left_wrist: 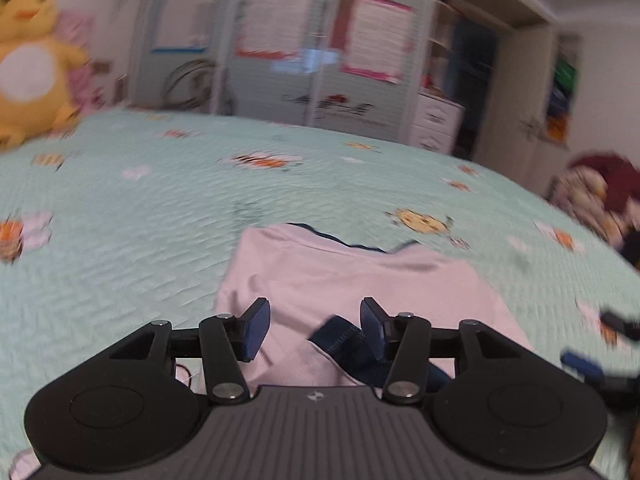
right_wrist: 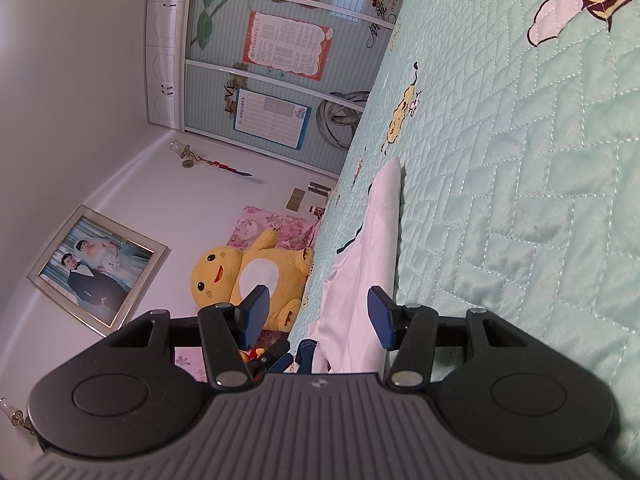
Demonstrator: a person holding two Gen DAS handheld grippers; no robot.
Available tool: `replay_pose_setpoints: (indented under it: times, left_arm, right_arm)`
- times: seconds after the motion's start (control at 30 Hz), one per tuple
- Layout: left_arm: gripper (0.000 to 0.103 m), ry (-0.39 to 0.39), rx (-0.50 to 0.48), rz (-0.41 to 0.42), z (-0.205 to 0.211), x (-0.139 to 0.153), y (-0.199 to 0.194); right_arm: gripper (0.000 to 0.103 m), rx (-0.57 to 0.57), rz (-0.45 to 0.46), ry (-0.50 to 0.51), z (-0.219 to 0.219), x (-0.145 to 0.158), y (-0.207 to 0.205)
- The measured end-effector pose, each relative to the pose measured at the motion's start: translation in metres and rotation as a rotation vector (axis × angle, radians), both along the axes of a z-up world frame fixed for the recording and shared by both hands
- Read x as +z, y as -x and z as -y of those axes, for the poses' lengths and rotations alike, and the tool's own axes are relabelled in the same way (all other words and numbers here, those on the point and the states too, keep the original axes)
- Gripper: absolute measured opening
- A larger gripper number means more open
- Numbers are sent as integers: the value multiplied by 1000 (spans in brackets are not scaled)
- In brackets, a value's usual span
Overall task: Fold clothes
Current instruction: 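Move the left gripper over the shirt and grasp the navy trim, then hold the navy trim with the left gripper while the right gripper moves over the shirt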
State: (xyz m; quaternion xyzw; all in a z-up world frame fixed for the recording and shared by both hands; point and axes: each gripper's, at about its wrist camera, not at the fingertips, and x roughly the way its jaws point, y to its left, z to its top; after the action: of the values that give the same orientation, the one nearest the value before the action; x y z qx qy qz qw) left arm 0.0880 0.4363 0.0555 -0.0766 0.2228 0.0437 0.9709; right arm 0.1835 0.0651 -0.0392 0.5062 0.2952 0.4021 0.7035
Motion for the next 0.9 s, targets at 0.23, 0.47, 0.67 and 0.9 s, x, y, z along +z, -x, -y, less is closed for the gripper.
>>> replay_pose_setpoints:
  times: [0.23,0.47,0.67,0.9]
  left_arm:
    - [48,35,-28,-76,-8,-14,-11]
    - [40,88,-23,-46,-15,-10,2]
    - [50,-8,-53,-44,-2,-4,-8]
    - [22,90,-124,-127,-13,-11,-39]
  right_arm:
    - [55,0,1,2,-1,0,0]
    - [55,1,1,2,-2,-1,0]
    - [55,1,2,2,-2,-2,-1]
    - [55,1,2,2,-2,-2,0]
